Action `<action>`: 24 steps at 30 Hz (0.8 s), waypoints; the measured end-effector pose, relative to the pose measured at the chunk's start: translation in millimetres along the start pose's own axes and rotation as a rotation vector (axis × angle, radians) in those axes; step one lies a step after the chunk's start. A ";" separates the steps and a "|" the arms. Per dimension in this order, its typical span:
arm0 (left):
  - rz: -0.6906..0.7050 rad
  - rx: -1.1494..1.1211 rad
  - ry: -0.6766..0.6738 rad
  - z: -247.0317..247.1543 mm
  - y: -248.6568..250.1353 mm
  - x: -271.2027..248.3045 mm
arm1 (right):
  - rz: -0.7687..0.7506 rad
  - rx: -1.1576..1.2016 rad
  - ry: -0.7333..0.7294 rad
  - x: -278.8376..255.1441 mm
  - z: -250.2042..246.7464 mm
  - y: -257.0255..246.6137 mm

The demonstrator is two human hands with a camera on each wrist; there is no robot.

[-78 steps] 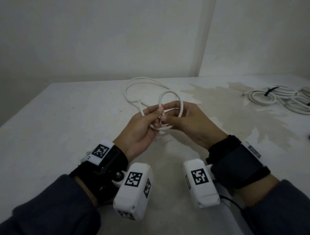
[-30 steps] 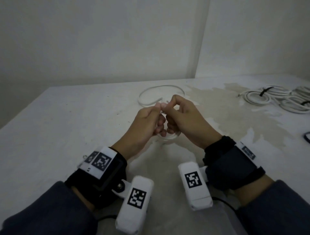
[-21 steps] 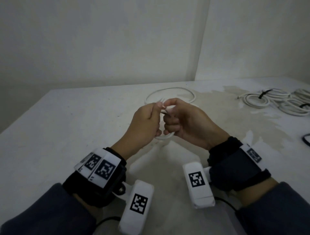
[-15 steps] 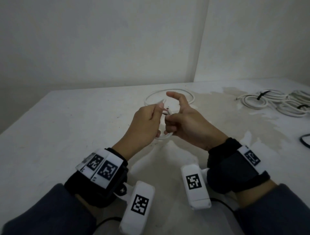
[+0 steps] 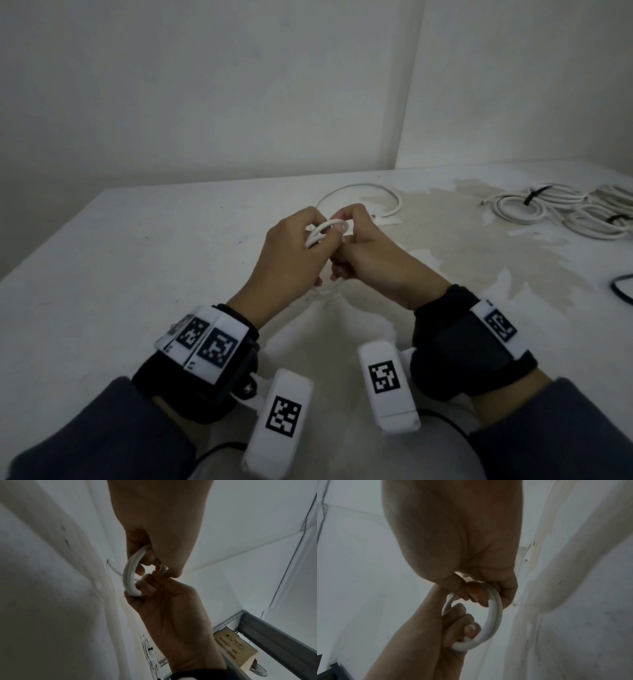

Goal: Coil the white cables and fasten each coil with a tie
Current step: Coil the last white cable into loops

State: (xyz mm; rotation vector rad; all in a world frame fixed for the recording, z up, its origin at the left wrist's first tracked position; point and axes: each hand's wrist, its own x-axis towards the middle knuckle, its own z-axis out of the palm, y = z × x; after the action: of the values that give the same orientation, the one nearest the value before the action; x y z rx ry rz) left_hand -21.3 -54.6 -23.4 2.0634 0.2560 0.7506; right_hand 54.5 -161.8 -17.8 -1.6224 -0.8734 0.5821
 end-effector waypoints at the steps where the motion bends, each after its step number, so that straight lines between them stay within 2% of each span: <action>1: 0.014 0.016 0.027 -0.3 -0.9 0.4 | -0.022 -0.014 0.033 0.4 0.0 0.2; 5: 0.080 0.087 0.132 -2.3 -3.6 -1.1 | -0.195 -0.391 0.253 5.9 -7.9 11.2; 8: 0.124 -0.003 0.189 -3.4 -0.7 -1.8 | -0.317 -0.433 0.321 5.0 -12.7 12.7; 11: 0.132 -0.134 0.263 -3.1 5.9 -1.8 | -0.401 -0.195 0.150 4.2 -10.6 9.7; 15: 0.041 -0.296 0.355 -1.1 13.3 3.9 | -0.257 0.326 -0.081 -0.9 -5.2 -0.1; 17: -0.046 -0.308 0.340 1.4 14.4 8.3 | -0.165 0.506 -0.134 -1.2 2.8 -1.3; 18: -0.121 -0.353 0.308 2.9 12.7 11.1 | -0.132 0.556 -0.104 0.6 5.4 -1.2; 21: -0.531 -0.642 0.151 5.2 6.6 19.8 | -0.092 0.725 0.068 5.0 -1.6 -1.7; 22: -0.628 -0.596 0.112 5.0 4.0 21.6 | -0.091 0.794 0.105 5.2 -8.5 -2.1; 24: -0.664 -0.278 0.031 4.2 -4.8 25.8 | -0.088 0.922 0.131 3.9 -21.4 -4.0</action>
State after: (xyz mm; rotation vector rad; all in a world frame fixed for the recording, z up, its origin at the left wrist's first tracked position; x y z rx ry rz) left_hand 2.2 -43.3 -18.4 1.5600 0.7636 0.3773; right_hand 72.3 -171.3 -8.7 -0.7672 -0.4535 0.6723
